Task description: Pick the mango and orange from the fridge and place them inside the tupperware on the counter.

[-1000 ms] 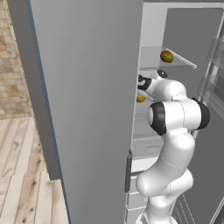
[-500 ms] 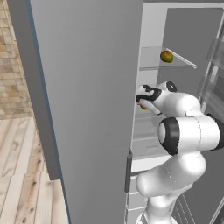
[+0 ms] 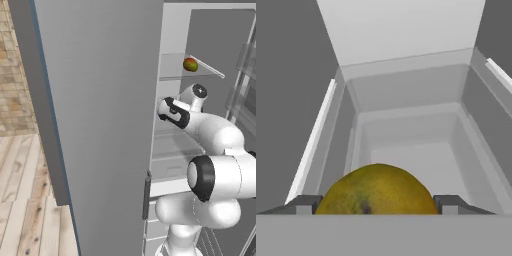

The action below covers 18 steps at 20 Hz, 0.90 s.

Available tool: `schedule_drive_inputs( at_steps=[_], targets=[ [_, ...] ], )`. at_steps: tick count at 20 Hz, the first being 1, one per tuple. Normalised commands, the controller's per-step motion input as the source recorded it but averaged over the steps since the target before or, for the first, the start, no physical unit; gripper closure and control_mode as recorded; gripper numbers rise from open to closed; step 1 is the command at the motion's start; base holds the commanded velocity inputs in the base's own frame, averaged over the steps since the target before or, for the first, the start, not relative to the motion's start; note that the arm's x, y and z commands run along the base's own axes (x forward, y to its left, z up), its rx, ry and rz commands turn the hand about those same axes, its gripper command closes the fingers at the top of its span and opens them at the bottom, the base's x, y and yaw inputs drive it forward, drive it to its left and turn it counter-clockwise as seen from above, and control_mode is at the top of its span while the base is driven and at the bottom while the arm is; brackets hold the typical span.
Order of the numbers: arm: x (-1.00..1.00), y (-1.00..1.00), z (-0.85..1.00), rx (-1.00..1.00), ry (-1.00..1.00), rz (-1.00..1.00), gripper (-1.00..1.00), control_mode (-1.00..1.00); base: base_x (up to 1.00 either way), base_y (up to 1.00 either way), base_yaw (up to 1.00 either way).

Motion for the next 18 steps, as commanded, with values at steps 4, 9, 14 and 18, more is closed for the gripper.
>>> schedule_drive_inputs(
  at_steps=[4,9,14,18],
  targets=[
    [-0.5,0.0,0.7,-0.01,0.13,-0.02,1.0,-1.0,0.0,0.0,0.0],
    [-0.85,0.0,0.19,0.0,0.0,-0.12,1.0,-1.0,0.0,0.0,0.0],
    [-1.0,0.03,0.13,0.0,0.0,-0.14,1.0,-1.0,0.0,0.0,0.0],
    [-1.0,0.1,0.3,0.0,0.0,-0.13,1.0,-1.0,0.0,0.0,0.0]
  ],
)
